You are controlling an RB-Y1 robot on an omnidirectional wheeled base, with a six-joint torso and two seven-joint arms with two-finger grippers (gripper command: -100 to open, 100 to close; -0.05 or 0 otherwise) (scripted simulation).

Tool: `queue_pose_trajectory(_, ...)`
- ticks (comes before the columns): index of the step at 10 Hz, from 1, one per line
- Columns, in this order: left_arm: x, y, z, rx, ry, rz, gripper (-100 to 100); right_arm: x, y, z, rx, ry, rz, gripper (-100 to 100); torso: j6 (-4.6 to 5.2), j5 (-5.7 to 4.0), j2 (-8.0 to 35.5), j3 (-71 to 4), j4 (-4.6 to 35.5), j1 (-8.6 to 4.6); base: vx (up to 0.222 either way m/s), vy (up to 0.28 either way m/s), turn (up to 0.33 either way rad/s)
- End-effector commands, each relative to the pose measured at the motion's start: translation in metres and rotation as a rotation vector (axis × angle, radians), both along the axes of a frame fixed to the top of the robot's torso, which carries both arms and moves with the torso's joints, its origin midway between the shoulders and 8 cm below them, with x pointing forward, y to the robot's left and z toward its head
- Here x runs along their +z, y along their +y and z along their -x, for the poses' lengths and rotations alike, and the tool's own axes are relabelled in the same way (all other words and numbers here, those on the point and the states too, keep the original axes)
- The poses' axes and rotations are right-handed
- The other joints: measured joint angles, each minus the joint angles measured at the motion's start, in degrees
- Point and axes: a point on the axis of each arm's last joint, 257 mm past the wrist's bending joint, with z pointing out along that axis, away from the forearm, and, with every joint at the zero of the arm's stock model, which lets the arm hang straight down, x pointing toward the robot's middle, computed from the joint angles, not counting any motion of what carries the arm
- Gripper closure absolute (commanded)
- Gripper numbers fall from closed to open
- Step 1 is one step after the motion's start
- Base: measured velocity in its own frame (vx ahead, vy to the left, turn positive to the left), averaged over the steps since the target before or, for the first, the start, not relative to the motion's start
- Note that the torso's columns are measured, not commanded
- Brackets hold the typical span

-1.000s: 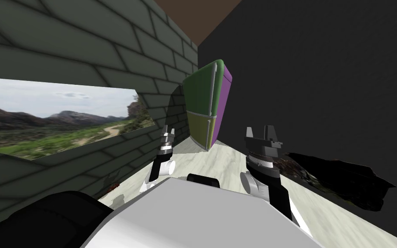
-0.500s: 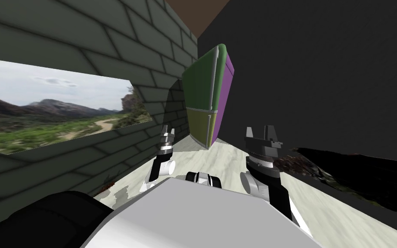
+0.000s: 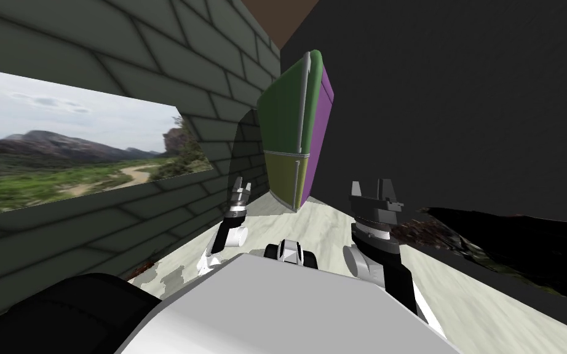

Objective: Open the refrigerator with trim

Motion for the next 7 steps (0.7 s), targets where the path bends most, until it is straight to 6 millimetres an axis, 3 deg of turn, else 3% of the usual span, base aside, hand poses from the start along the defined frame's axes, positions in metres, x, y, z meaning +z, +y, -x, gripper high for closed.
queue_pose_trajectory(1, -0.001, 0.004, -0.018, 0.018, 0.042, -0.082, -100, 0.0, 0.0, 0.0, 0.0, 0.0, 0.0, 0, 0.0, 0.01, 0.0, 0.0, 0.0, 0.05, 0.082, -0.121, -0.039)
queue_pose_trajectory(7, 0.0, 0.033, -0.061, 0.128, 0.137, -0.207, -100, 0.0, 0.0, 0.0, 0.0, 0.0, 0.0, 0, 0.0, 0.03, 0.0, 0.0, 0.0, 0.12, 0.105, -0.145, -0.043)
